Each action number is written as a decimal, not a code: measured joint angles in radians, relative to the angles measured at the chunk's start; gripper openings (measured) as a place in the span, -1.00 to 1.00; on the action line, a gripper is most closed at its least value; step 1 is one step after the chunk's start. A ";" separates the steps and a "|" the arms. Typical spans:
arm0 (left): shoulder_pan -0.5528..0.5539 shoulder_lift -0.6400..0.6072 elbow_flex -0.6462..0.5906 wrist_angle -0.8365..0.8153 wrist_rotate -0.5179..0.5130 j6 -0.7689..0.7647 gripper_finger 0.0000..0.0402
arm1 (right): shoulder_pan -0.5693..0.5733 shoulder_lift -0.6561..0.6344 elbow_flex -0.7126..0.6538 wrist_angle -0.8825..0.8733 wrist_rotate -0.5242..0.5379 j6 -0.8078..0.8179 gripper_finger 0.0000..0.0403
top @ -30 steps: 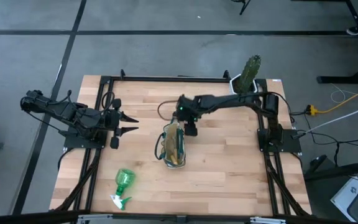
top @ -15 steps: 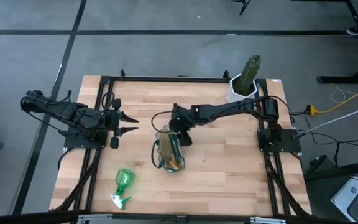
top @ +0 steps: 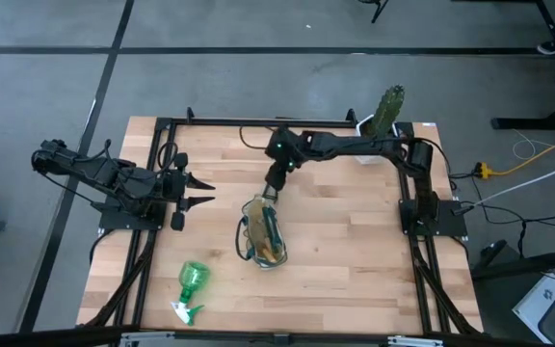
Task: Pick & Place Garden tools in Gardening bag
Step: Put the green shear scissors into the gardening bag
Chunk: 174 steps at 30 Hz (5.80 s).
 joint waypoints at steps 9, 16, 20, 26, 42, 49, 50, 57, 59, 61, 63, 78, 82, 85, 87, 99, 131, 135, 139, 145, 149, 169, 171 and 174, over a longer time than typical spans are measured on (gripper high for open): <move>0.000 0.000 0.000 0.000 0.000 0.000 -0.45 | 0.034 0.044 -0.025 -0.052 0.094 0.024 0.02; 0.000 0.000 0.000 0.000 0.000 0.000 -0.47 | 0.064 0.075 -0.024 -0.036 0.189 0.054 0.02; 0.000 0.000 0.000 0.000 0.000 0.000 -0.45 | 0.079 0.095 -0.023 -0.022 0.191 0.057 0.02; 0.000 0.000 0.000 0.000 0.000 0.000 -0.46 | 0.094 0.114 -0.021 -0.026 0.245 0.023 0.03; 0.000 0.000 0.000 0.000 0.000 0.000 -0.46 | 0.054 0.109 -0.021 -0.170 0.353 -0.306 0.02; 0.000 0.000 0.000 0.000 0.000 0.000 -0.46 | 0.049 0.107 -0.020 -0.234 0.318 -0.369 -0.19; 0.000 0.000 0.000 0.000 0.000 0.000 -0.45 | 0.049 0.107 -0.020 -0.241 0.308 -0.370 -0.25; 0.000 0.000 0.000 0.000 0.000 0.000 -0.46 | 0.047 0.108 -0.021 -0.254 0.200 -0.374 -0.64; 0.000 0.000 0.000 0.000 0.000 0.000 -0.47 | 0.048 0.108 -0.022 -0.253 0.196 -0.374 -0.69; 0.000 0.000 0.000 0.000 0.000 0.000 -0.47 | 0.048 0.108 -0.022 -0.253 0.193 -0.375 -0.71; 0.000 0.000 0.000 0.000 0.000 0.000 -0.46 | 0.048 0.108 -0.022 -0.253 0.190 -0.374 -0.72; 0.000 0.000 0.000 0.000 0.000 0.000 -0.46 | 0.049 0.107 -0.023 -0.264 0.163 -0.309 -0.75; 0.000 0.000 0.000 0.000 0.000 0.000 -0.45 | 0.048 0.107 -0.023 -0.268 0.142 -0.313 -0.83; 0.000 0.000 0.000 0.000 0.000 0.000 -0.45 | 0.041 0.107 -0.023 -0.270 0.138 -0.313 -0.86; 0.000 0.000 0.000 0.000 0.000 0.000 -0.46 | 0.033 0.107 -0.023 -0.270 0.127 -0.309 -0.87; 0.000 0.000 0.000 0.000 0.000 0.000 -0.45 | 0.027 0.015 -0.033 -0.301 0.112 -0.314 -0.87; 0.000 0.000 0.000 0.000 0.000 0.000 -0.45 | 0.115 -0.363 -0.026 -0.261 -0.132 -0.329 -0.87; 0.000 0.000 0.000 0.000 0.000 0.000 -0.47 | 0.155 -0.377 -0.026 -0.251 -0.201 -0.401 -0.87; 0.000 0.000 0.000 0.000 0.000 0.000 -0.46 | 0.194 -0.380 -0.025 -0.306 -0.241 -0.460 -0.87; 0.000 0.000 0.000 0.000 0.000 0.000 -0.45 | 0.251 -0.383 -0.026 -0.317 -0.224 -0.434 -0.88; 0.000 0.000 0.000 0.000 0.000 0.000 -0.46 | 0.295 -0.383 -0.025 -0.292 -0.159 -0.425 -0.88; 0.000 0.000 0.000 0.000 0.000 0.000 -0.47 | 0.389 -0.257 -0.025 0.131 -0.101 -0.395 -0.88; 0.000 0.000 0.000 0.000 -0.002 0.017 -0.46 | 0.397 -0.253 -0.025 0.129 -0.101 -0.394 -0.88; 0.000 0.000 0.000 0.000 -0.023 0.058 -0.45 | 0.411 -0.253 -0.025 0.131 -0.101 -0.392 -0.88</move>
